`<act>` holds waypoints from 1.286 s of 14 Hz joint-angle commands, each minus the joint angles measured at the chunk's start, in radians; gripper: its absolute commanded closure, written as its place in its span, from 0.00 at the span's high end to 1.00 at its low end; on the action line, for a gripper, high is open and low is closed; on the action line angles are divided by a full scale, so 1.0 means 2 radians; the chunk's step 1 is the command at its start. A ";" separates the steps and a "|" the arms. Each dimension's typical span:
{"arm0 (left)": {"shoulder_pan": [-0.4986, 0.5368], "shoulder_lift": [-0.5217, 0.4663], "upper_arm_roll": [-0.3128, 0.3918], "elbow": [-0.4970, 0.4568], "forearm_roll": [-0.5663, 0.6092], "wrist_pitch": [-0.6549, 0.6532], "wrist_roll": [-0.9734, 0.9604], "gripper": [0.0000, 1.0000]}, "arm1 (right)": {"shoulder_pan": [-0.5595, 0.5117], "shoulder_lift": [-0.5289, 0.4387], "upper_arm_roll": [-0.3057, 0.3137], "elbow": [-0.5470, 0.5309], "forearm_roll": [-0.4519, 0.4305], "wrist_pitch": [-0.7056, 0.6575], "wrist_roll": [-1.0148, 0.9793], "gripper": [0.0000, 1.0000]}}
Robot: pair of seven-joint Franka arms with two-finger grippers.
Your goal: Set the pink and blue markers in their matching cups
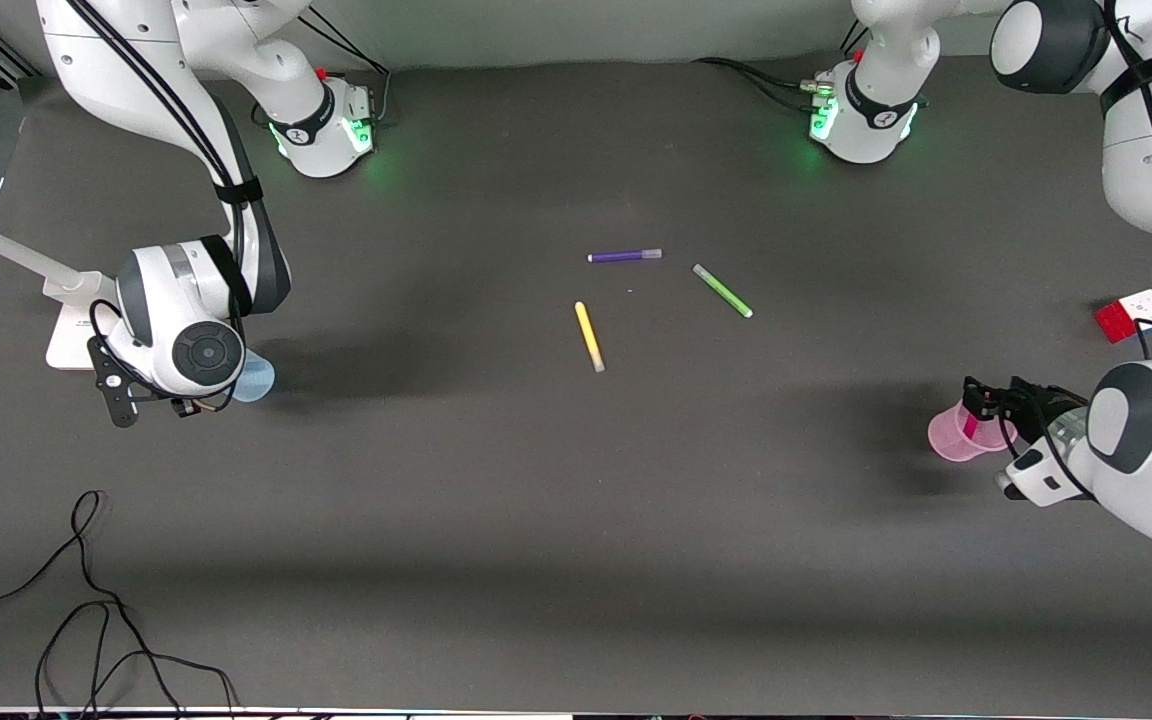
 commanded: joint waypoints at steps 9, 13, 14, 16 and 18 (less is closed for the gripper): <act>0.011 -0.240 0.002 -0.105 -0.009 0.068 0.057 1.00 | -0.013 -0.081 -0.065 0.124 0.127 -0.113 -0.354 1.00; 0.002 -0.331 0.003 -0.177 -0.032 0.112 0.056 1.00 | -0.015 -0.108 -0.094 0.143 0.214 -0.133 -0.559 1.00; -0.019 -0.341 0.009 -0.178 -0.034 0.112 0.056 1.00 | -0.015 -0.120 -0.098 0.143 0.226 -0.136 -0.593 1.00; -0.086 -0.364 0.063 -0.193 -0.035 0.115 0.051 1.00 | -0.016 -0.136 -0.107 0.142 0.244 -0.143 -0.641 1.00; -0.104 -0.371 0.075 -0.196 -0.036 0.112 0.051 1.00 | -0.016 -0.142 -0.107 0.140 0.249 -0.150 -0.646 1.00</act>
